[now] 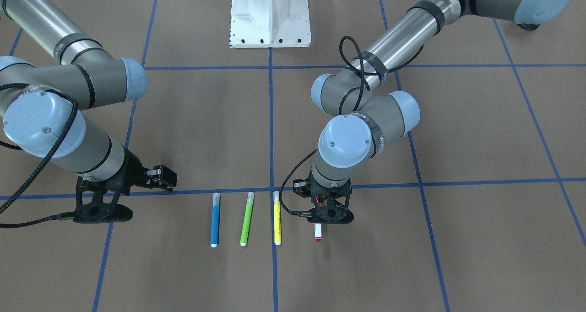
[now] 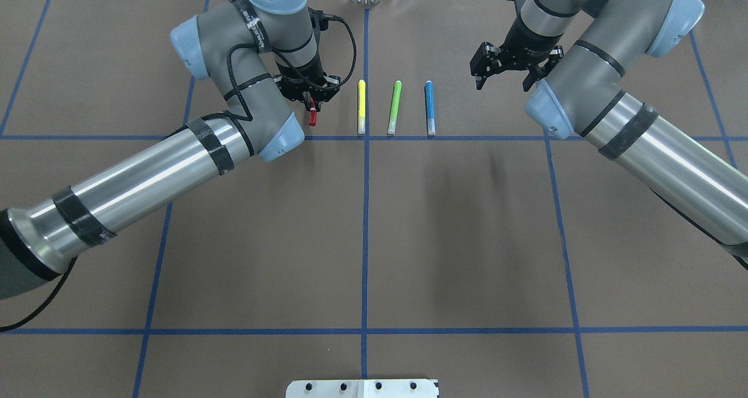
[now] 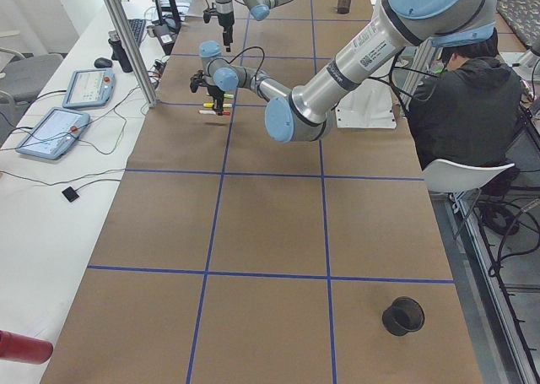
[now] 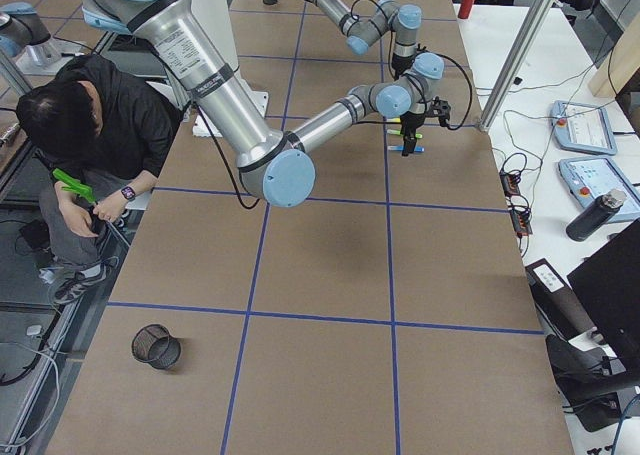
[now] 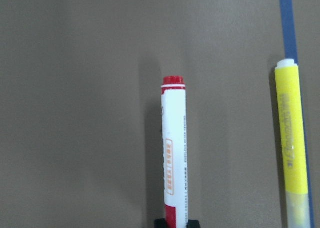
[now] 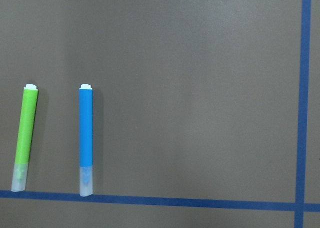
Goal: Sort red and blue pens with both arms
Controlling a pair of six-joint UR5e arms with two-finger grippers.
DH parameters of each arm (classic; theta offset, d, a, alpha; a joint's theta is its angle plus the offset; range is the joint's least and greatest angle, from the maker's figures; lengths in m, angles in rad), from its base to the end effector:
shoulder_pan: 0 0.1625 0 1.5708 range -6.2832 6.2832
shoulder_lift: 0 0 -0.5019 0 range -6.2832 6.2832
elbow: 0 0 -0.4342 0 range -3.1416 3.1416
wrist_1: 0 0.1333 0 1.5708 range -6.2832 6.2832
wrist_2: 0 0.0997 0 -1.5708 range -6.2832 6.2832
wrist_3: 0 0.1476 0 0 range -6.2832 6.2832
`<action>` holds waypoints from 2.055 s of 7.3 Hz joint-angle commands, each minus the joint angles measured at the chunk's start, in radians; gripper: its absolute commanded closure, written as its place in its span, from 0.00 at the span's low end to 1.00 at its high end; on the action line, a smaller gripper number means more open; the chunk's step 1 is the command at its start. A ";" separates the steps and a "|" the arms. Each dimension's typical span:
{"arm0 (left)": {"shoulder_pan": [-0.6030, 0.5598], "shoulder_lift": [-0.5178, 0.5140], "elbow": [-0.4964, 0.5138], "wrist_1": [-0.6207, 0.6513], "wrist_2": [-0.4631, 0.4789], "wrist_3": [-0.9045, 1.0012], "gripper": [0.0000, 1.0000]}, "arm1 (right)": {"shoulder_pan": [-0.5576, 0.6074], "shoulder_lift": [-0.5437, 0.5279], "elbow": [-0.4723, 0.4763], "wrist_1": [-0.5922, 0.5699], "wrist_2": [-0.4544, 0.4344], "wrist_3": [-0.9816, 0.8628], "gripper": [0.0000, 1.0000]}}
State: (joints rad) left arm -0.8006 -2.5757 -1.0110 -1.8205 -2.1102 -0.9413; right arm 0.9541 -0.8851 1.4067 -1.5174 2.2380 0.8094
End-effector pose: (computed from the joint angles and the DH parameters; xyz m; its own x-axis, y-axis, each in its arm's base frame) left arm 0.6364 -0.7386 0.2781 0.6601 0.0450 -0.7498 -0.0022 0.9983 0.0580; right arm -0.4521 -0.7103 0.3777 0.6592 -0.0073 0.7519 0.0118 0.9999 -0.0007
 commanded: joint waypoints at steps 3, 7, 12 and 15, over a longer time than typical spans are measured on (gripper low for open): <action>-0.127 0.012 -0.009 0.030 -0.096 0.018 1.00 | -0.101 0.021 -0.041 0.126 -0.154 0.162 0.01; -0.172 0.031 -0.011 0.047 -0.105 0.065 1.00 | -0.185 0.144 -0.216 0.190 -0.257 0.255 0.07; -0.172 0.035 -0.011 0.047 -0.103 0.073 1.00 | -0.192 0.144 -0.244 0.206 -0.264 0.234 0.43; -0.173 0.037 -0.011 0.047 -0.103 0.076 1.00 | -0.192 0.147 -0.307 0.298 -0.262 0.231 0.41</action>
State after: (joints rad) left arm -0.9731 -2.5400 -1.0216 -1.7733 -2.2136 -0.8660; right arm 0.7624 -0.7412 1.1137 -1.2361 1.9745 1.0414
